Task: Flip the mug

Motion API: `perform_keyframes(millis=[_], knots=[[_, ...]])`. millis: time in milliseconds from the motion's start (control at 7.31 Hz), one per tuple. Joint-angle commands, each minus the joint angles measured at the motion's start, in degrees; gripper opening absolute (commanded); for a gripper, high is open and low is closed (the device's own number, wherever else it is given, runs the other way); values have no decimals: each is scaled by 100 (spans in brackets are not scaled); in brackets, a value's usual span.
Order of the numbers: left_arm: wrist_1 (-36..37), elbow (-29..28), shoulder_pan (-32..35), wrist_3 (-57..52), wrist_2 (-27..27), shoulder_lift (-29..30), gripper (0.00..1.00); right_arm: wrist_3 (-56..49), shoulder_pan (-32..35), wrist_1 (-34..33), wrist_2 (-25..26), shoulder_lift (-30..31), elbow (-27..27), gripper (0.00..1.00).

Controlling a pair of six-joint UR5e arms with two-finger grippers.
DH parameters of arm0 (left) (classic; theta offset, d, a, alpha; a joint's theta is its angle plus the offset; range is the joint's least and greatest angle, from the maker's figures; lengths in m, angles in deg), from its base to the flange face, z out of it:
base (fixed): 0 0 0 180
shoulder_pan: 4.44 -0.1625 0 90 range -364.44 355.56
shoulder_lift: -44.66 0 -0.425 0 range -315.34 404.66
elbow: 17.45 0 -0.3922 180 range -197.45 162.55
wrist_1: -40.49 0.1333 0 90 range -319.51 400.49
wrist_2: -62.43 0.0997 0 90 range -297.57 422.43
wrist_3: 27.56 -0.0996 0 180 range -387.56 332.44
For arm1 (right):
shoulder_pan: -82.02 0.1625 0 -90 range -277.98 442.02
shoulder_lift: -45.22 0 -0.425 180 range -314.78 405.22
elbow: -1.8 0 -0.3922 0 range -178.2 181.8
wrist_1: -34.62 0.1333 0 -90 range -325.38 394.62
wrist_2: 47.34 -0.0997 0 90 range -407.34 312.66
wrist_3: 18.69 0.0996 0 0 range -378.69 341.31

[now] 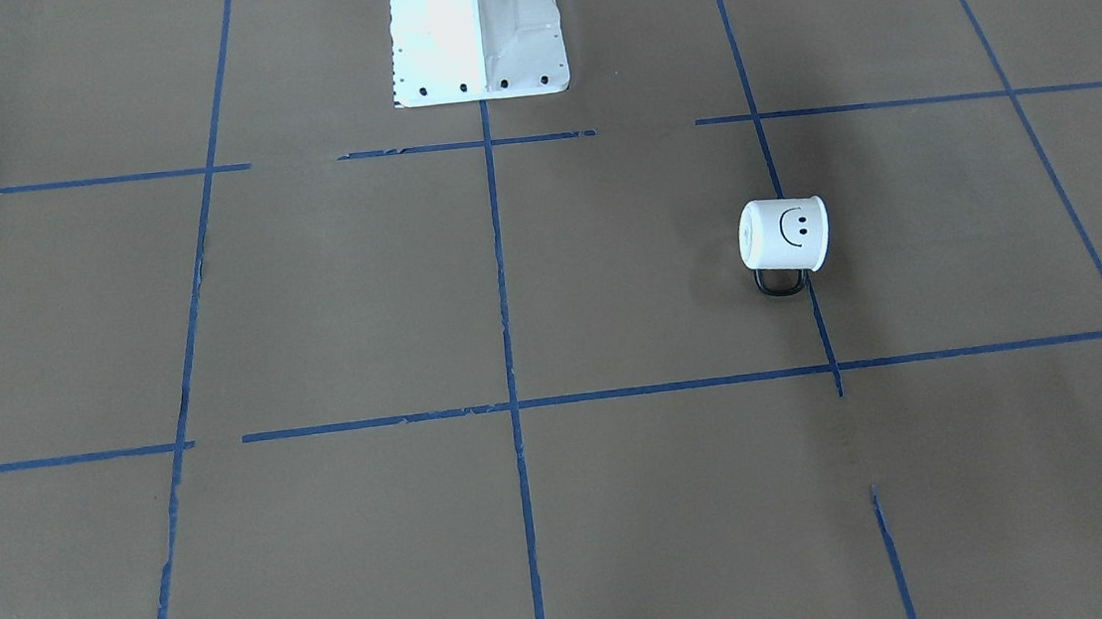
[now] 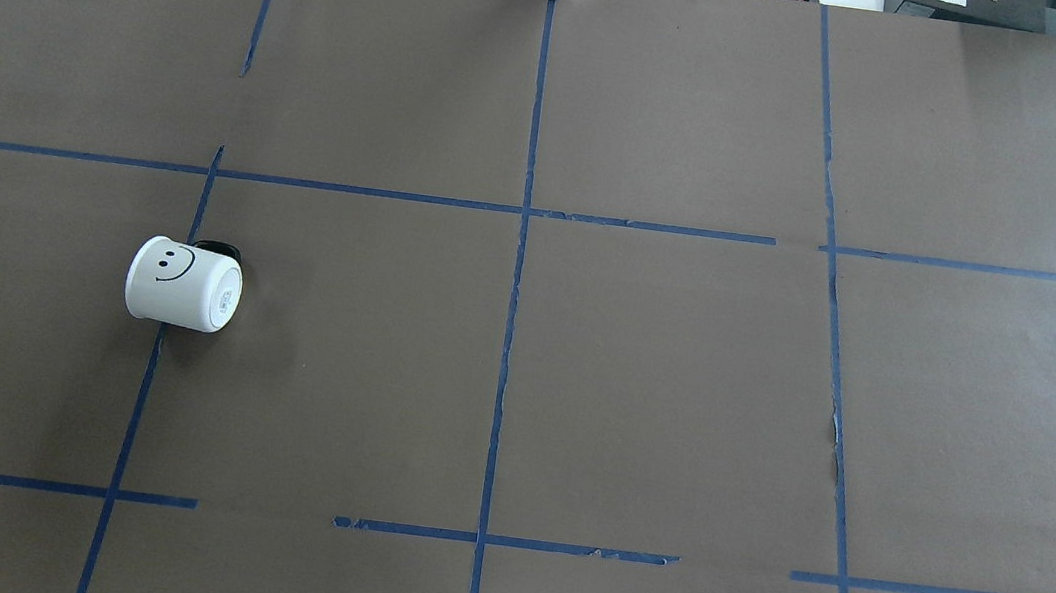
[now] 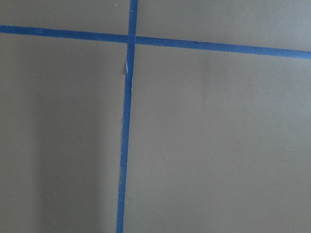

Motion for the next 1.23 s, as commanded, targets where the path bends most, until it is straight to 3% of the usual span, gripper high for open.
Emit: perform_keyframes(millis=[0, 411, 821, 958, 1095], knots=[[0, 0, 0, 35, 0, 0, 100, 0, 0, 0, 0, 0, 0, 100], [-35, 9, -96, 27, -26, 104, 100, 0, 0, 0, 0, 0, 0, 100], [-44, 254, -762, 53, -97, 236, 100, 0, 0, 0, 0, 0, 0, 100], [-61, 481, -1087, 758, -88, 255, 100, 0, 0, 0, 0, 0, 0, 100], [-427, 692, -1490, 2244, -36, 264, 100, 0, 0, 0, 0, 0, 0, 100]])
